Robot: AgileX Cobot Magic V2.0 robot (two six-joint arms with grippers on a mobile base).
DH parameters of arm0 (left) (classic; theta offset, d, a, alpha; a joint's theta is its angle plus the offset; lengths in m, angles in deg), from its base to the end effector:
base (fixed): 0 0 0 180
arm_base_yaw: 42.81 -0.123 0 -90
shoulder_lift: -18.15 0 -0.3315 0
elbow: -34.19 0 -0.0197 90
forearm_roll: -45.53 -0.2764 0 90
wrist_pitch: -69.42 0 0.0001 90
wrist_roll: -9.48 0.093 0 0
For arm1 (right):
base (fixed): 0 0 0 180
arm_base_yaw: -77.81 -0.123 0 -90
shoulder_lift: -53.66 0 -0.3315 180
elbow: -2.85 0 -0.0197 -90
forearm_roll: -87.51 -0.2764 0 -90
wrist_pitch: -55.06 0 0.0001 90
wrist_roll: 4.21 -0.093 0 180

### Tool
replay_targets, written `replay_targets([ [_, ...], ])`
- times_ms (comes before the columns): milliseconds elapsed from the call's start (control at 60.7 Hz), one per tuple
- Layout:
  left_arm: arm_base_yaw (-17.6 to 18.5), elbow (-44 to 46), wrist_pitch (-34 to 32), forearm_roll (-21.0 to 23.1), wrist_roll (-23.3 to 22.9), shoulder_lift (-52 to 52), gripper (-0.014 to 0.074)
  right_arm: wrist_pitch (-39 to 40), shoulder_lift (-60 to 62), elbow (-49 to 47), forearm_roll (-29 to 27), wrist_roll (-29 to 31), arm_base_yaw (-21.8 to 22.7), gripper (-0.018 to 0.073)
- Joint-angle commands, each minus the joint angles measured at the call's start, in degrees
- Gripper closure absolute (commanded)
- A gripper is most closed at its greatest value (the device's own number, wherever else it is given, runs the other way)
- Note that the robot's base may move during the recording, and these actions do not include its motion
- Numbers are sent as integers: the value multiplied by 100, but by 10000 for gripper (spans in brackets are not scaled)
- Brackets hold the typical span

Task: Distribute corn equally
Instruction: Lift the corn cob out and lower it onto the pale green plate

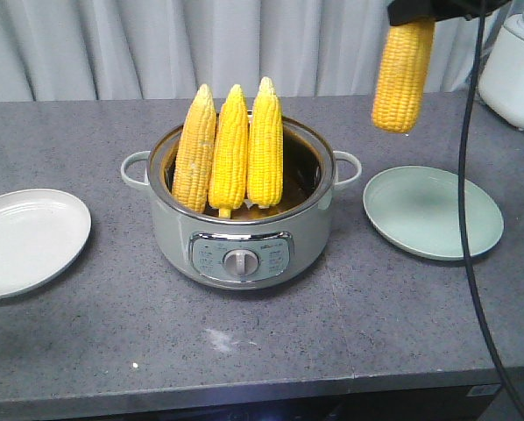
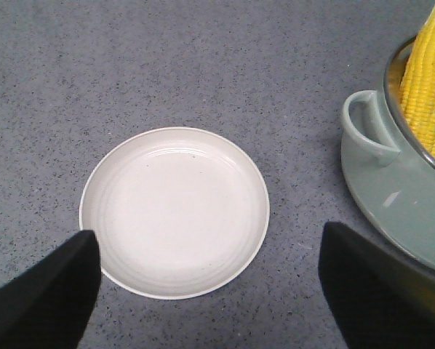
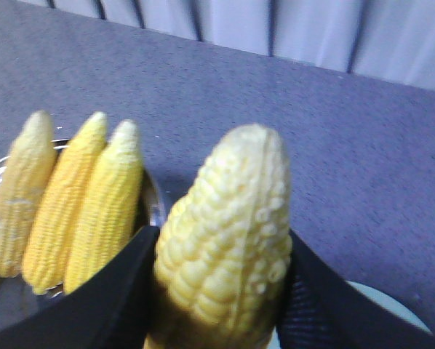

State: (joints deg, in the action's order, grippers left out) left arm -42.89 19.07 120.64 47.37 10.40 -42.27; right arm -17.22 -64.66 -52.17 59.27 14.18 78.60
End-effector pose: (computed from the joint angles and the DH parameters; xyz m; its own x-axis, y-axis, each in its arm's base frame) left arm 0.1735 -0.0021 0.4437 -0.5983 -0.0049 -0.8012 0.0162 0.9997 -0.0182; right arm 0.4562 0.0356 0.4995 -0.6280 -0.1326 -0.7668 -0.4200 0.8873 0.1905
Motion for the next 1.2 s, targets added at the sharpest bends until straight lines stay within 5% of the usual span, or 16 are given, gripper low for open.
replay_targets([
  [0,8,194,-341,20,-51,37,10,-145,-56,-150,-216,-200,391,471],
  [807,8,194,-345,14,-6,37,10,-151,-670,1584,6,-242,922,426],
  [956,8,194,-345,14,-6,37,10,-151,-694,1584,14,-355,922,354],
  [1186,8,194,-345,14,-6,37,10,-151,-742,1584,75,-384,922,109],
])
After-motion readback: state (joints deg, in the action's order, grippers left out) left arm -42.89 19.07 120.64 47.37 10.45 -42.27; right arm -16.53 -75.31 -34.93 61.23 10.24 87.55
